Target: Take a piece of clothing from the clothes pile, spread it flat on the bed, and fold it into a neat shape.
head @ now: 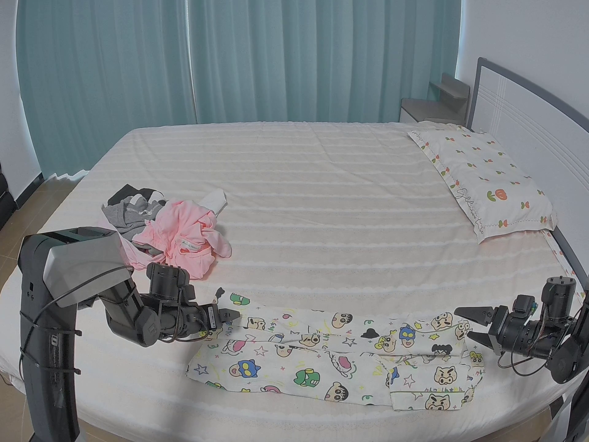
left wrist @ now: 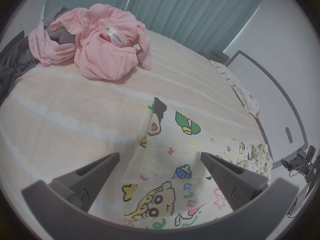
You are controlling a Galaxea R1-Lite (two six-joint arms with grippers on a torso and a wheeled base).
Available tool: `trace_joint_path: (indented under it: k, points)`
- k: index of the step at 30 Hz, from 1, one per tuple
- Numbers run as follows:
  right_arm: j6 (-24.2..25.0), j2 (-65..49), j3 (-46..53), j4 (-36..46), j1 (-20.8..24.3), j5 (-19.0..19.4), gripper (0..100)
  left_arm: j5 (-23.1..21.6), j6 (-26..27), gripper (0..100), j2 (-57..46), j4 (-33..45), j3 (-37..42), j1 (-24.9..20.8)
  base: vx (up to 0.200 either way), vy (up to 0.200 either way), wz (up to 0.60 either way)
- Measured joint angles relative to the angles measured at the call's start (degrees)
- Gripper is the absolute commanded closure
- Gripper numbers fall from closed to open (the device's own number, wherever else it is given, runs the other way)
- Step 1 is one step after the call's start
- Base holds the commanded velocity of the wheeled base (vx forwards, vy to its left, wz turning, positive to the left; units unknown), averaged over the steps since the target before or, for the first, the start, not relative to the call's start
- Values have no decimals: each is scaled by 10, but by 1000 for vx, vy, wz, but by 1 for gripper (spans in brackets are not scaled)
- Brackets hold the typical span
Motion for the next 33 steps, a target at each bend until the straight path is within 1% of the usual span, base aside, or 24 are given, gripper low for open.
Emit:
trace_joint_path:
  k: [5,9,22,23,27,33]
  points:
    - [0,-2,0,0,1,-1,0,4,7,0,7,31,-12,-16,0,0,0]
    - [-1,-2,0,1,1,-2,0,6,29,0,9,49,-16,-24,0,0,0]
    - [-1,-2,0,1,1,-3,0,13,35,0,6,104,-27,-44,0,0,0]
    - [-1,-2,0,1,1,-3,0,15,35,100,5,105,-28,-45,0,0,0]
    - [-2,-2,0,1,1,-3,0,28,38,100,5,112,-29,-48,0,0,0]
    - [-2,0,0,0,1,-3,0,27,37,100,2,118,-27,-49,0,0,0]
